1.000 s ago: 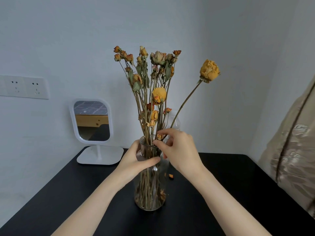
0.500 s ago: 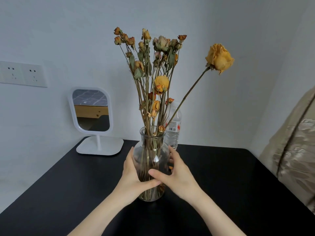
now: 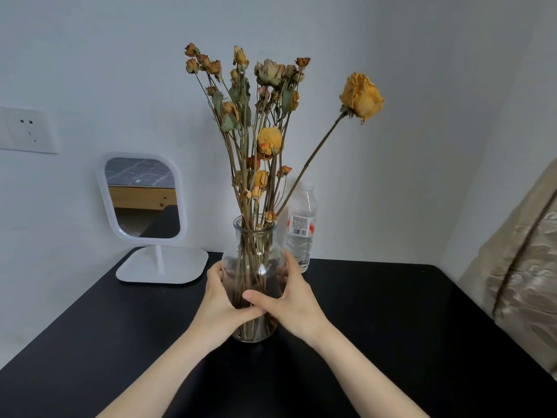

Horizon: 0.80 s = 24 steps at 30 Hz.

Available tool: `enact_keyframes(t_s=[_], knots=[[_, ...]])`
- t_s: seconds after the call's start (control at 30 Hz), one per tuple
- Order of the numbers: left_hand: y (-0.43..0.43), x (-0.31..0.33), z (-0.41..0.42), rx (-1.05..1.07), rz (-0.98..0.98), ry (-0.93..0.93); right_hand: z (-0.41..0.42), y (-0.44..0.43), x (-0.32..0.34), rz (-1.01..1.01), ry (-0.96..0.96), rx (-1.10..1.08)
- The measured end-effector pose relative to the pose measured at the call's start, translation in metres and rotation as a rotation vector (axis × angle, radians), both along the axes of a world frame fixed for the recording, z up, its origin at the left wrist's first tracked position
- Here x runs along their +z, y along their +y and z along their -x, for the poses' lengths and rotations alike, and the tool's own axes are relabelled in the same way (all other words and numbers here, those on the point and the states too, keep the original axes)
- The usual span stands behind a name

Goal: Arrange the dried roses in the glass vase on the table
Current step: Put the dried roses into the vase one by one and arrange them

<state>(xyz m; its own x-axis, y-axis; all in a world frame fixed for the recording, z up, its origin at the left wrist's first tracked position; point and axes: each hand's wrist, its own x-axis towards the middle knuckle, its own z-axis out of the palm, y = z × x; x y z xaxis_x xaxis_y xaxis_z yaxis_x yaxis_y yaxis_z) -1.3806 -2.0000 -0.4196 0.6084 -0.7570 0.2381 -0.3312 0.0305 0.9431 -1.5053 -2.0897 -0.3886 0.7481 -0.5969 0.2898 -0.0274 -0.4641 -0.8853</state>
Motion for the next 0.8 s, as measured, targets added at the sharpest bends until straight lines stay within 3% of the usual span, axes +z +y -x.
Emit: enact_keyframes(t_s=[0.8], knots=[[-0.071, 0.006, -0.072, 0.094, -0.051, -0.055, -0.084, -0.074, -0.001, -0.03, -0.038, 0.007]])
